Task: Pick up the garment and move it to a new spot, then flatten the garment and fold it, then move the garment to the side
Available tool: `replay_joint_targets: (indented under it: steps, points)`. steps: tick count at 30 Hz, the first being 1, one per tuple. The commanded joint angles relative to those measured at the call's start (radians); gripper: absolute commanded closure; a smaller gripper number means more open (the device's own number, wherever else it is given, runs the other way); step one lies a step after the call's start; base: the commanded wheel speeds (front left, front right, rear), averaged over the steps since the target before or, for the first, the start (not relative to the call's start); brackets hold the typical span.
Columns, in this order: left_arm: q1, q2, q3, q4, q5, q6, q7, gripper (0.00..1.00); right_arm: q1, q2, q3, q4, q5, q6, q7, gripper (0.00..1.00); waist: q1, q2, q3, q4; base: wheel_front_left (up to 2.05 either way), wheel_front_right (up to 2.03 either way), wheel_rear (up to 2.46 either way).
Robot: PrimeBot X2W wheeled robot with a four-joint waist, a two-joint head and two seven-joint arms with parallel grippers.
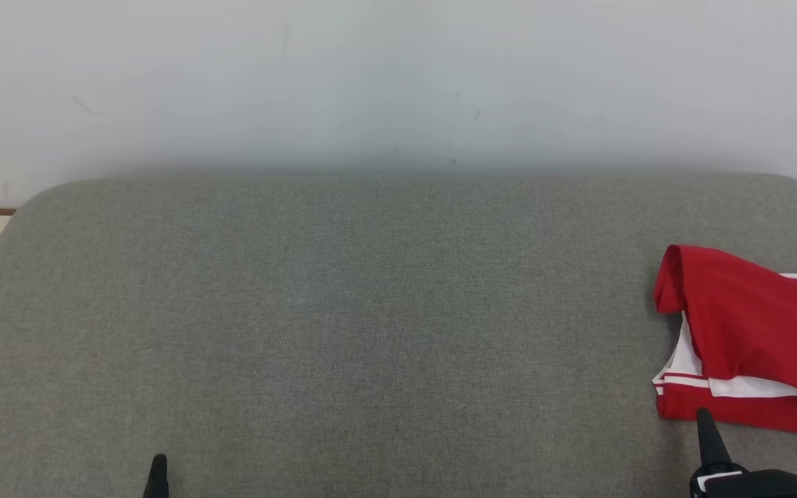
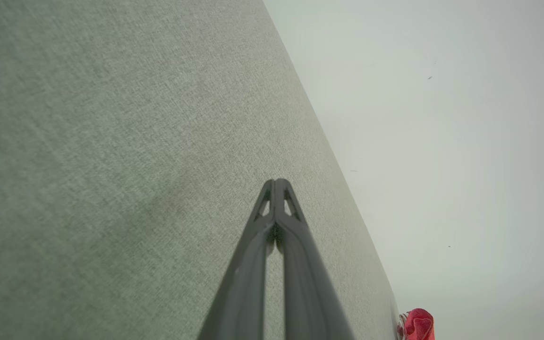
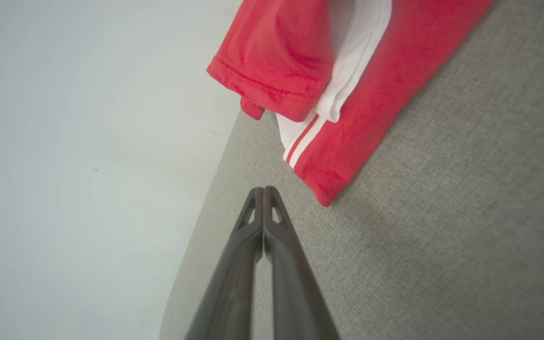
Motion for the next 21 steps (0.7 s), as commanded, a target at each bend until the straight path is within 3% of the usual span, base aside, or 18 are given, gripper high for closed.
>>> replay_joint_targets:
  steps: [1, 21]
  points:
    - [-0.016, 0.003, 0.005, -0.012, -0.033, -0.009, 0.007, 1.00, -0.013, 0.001, -0.007, -0.012, 0.033, 0.000, 0.009, 1.00, -0.0001, 0.0000, 0.000, 0.001, 0.00, 0.00, 0.00]
    - [-0.020, 0.003, 0.017, -0.020, -0.234, -0.030, 0.051, 1.00, -0.018, 0.008, -0.041, -0.030, 0.235, 0.000, 0.062, 1.00, -0.0001, 0.0000, 0.001, 0.009, 0.00, 0.00, 0.00]
